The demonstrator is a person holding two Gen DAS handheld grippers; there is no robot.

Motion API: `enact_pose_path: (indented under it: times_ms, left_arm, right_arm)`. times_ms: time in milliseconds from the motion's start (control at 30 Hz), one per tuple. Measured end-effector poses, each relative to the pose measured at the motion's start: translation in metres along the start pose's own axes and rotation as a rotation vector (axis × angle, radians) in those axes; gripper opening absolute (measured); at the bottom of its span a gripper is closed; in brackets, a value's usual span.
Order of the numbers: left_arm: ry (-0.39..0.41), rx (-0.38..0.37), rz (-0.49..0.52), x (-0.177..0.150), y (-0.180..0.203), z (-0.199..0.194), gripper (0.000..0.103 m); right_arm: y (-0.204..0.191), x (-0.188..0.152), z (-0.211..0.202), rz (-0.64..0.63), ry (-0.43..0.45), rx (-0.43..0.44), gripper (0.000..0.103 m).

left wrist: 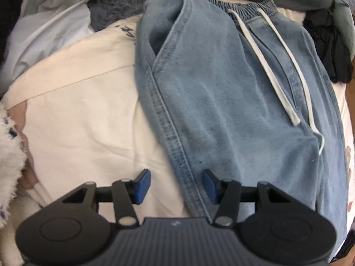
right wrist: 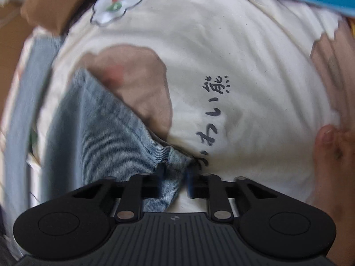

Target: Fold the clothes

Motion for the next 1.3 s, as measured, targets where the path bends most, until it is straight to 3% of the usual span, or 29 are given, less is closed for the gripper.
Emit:
enact_pose_path:
  times_ms: [100,267,400,433,500,567,733,1033,1133,1233,1300]
  left_arm:
    - [0.014,-0.012,0.006,0.001,-0.002,0.001,0.055]
    - [0.043,-0.032,0.016,-0.001,-0.010,0.003,0.055]
    - [0.058,-0.063,-0.034,-0.001,-0.019,0.003,0.054]
    - [0.059,-0.066,-0.046,-0.003,-0.016,-0.002,0.052]
    - [0.070,-0.063,-0.057,-0.005,-0.017,-0.004,0.039]
    - [0.076,-0.036,-0.054,-0.008,-0.017,-0.011,0.020]
    - [0.073,-0.004,-0.011,-0.012,-0.021,-0.027,0.013]
    - [0.057,0.073,0.052,-0.019,-0.029,-0.030,0.014]
    - [0.052,0.106,0.078,-0.017,-0.027,-0.039,0.025]
    - [0.102,0.115,0.129,-0.013,-0.023,-0.059,0.030]
    - [0.137,0.096,0.144,-0.007,-0.021,-0.074,0.031]
  right_arm:
    - [-0.007,0.005,-0.016,-0.031,-0.018,-0.058,0.012]
    - [-0.021,0.007,-0.038,-0.212,-0.056,-0.193,0.011]
    - [-0.007,-0.002,-0.046,-0.224,-0.104,-0.259,0.011]
    - [-0.005,-0.006,-0.047,-0.231,-0.109,-0.268,0.011]
    - [-0.001,-0.007,-0.050,-0.249,-0.106,-0.270,0.011]
    - [0.004,-0.008,-0.055,-0.264,-0.105,-0.272,0.011]
    - [0.030,-0.002,-0.060,-0.237,-0.135,-0.296,0.011]
    - [0.052,-0.015,-0.046,-0.231,-0.157,-0.321,0.011]
    - [0.051,-0.016,-0.042,-0.239,-0.148,-0.309,0.014]
    - [0.048,-0.008,-0.052,-0.273,-0.107,-0.362,0.035]
    - [0.042,-0.001,-0.061,-0.306,-0.060,-0.387,0.044]
Point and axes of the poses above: each gripper's, at about its wrist camera, not at the fingertips, and z roughly the way its jaws point, y to its right, x to its top, the point moved 8 cm from there along z, roughly the way its jaws point, and after that the axes turned 12 degrees about -z, right-handed, at the moved point
